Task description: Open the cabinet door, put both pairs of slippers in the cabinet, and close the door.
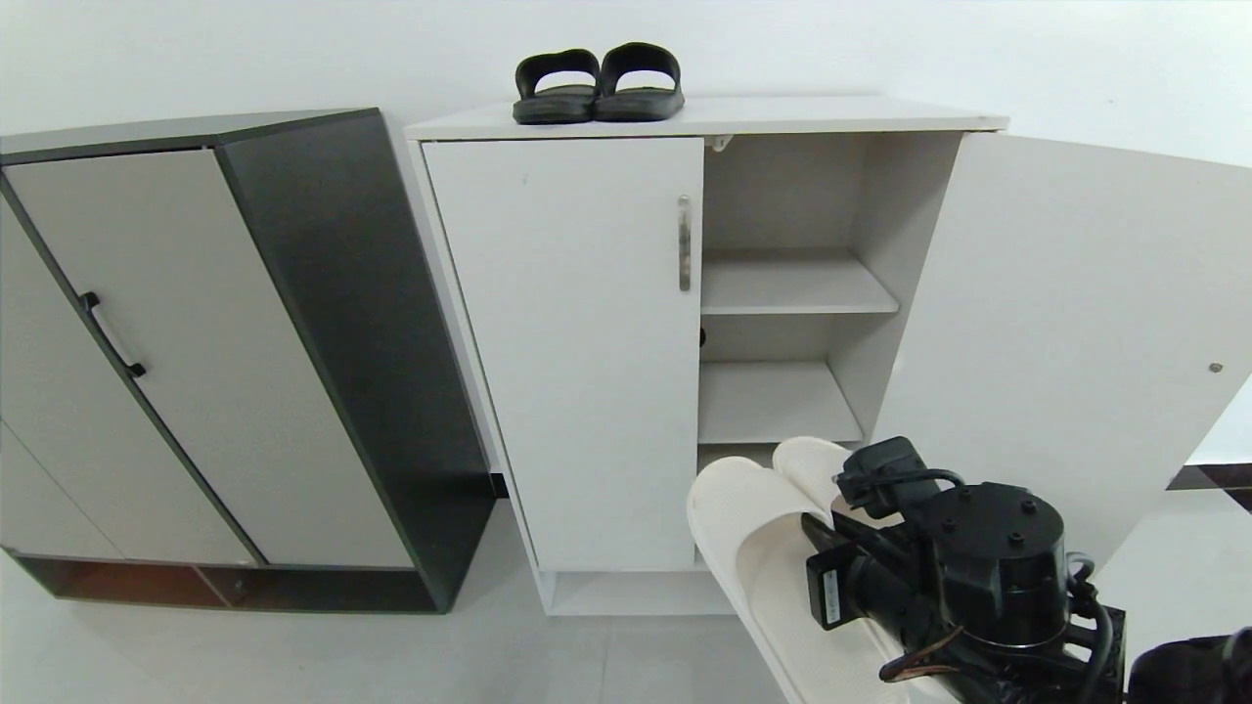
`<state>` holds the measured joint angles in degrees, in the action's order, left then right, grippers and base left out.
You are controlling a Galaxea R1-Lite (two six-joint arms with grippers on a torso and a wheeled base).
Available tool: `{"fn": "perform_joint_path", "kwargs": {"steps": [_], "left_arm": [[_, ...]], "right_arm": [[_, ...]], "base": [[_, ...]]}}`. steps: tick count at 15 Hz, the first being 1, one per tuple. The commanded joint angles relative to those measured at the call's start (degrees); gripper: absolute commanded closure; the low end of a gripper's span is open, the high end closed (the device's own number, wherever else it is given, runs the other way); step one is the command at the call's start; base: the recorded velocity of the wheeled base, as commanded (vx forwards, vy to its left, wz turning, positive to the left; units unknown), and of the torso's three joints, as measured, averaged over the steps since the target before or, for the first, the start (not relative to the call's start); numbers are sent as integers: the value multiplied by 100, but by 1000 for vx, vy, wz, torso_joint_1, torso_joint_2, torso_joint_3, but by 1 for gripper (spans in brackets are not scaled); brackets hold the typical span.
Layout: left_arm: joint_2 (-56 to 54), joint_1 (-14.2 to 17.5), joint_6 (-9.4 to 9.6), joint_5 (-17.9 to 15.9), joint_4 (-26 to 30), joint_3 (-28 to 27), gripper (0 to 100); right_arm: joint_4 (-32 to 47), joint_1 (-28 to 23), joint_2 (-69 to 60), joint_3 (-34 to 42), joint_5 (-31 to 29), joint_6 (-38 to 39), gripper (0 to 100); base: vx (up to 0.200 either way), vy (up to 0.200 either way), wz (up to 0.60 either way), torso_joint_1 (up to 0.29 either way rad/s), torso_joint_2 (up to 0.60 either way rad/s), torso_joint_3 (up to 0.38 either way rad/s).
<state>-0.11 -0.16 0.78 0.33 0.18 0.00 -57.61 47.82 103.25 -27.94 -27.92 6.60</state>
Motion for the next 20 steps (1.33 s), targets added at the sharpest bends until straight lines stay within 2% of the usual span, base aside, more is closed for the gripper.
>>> {"fn": "perform_joint_path", "kwargs": {"steps": [1, 4, 9, 15, 20], "left_arm": [[20, -2, 1, 2, -1, 0, 100], [20, -2, 1, 2, -1, 0, 100], [20, -2, 1, 2, -1, 0, 100], [20, 7, 1, 2, -1, 0, 100], [20, -2, 1, 2, -1, 0, 100]], "right_arm": [[-13, -1, 186, -45, -56, 0, 100], [-22, 25, 494, -185, -82, 26, 100], [-444, -98, 995, -405, -293, 26, 100], [-426, -476, 1768, -1460, -293, 17, 100], [-444, -476, 2225, -1513, -452, 44, 100]], "base": [[0, -200, 0, 2, 2, -2], [0, -200, 0, 5, 1, -1], [0, 0, 0, 0, 0, 0], [0, 0, 0, 0, 0, 0], [0, 0, 0, 0, 0, 0]]}}
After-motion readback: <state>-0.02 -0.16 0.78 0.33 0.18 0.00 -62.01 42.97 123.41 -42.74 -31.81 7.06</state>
